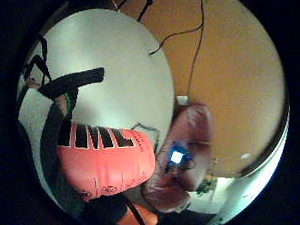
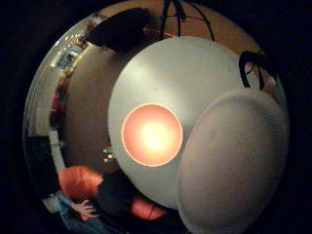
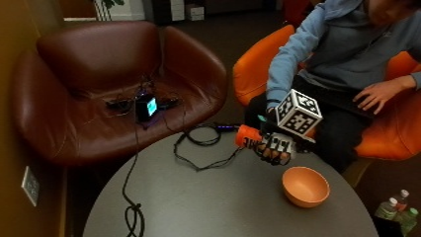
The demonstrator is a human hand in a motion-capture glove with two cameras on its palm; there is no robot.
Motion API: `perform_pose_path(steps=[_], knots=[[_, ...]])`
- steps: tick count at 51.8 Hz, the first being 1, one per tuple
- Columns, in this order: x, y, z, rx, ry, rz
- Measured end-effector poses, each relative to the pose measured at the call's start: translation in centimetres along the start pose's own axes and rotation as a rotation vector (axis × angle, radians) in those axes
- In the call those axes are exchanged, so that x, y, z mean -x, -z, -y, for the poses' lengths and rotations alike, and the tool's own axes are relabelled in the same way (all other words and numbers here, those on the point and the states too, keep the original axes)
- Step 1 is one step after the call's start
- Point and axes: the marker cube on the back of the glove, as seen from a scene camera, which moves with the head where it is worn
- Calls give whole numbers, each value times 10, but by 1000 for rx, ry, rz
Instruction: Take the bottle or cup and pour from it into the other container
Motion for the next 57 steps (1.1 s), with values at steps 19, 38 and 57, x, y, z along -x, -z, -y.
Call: perform_pose_path(steps=[19,38,57], knots=[[61,11,8,127,160,-501],[80,11,10,168,172,-596],[78,14,13,177,151,-567]])
